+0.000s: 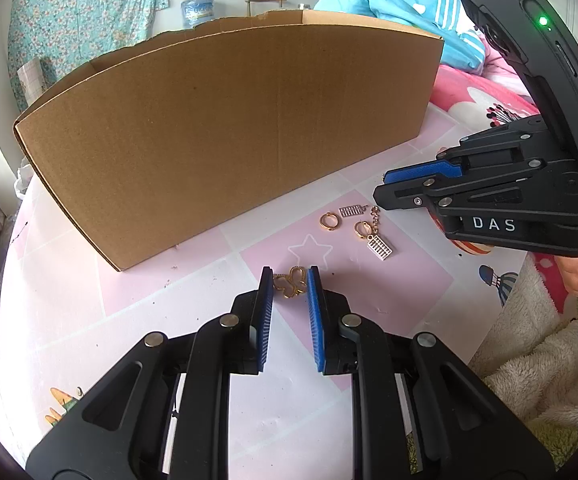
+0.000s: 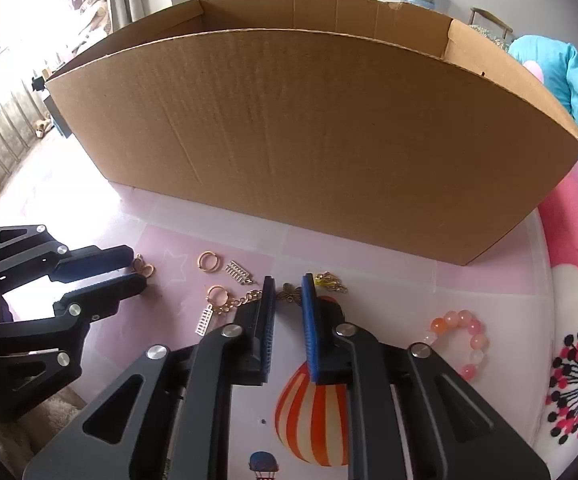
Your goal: Organize jewelry
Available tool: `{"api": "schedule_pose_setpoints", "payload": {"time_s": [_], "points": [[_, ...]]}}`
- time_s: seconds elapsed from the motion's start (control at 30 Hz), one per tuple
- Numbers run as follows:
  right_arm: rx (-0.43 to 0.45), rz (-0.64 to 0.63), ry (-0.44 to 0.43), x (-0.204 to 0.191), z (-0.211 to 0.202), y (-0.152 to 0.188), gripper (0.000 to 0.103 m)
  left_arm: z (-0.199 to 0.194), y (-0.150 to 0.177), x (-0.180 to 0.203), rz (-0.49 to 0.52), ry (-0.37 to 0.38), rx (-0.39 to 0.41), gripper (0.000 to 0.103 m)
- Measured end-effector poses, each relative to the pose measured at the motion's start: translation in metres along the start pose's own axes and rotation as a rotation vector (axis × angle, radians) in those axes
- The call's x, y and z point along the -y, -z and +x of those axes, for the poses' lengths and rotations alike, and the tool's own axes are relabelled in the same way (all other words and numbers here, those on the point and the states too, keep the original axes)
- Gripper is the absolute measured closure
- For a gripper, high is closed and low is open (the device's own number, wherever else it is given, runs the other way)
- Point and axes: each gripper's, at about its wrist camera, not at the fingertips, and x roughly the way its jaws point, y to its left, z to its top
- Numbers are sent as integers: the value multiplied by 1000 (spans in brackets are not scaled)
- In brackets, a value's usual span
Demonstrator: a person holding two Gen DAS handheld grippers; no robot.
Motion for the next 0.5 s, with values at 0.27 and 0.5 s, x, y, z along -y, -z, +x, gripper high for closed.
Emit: {"api": "schedule_pose_setpoints", "payload": {"time_s": [0.27,0.5], "points": [[8,40,-15,7,1,-2,91,0,0,0,-1,1,0,87],[30,63,-25,21,-10,-1,91,-1,0,0,-3,1,3,87]]}}
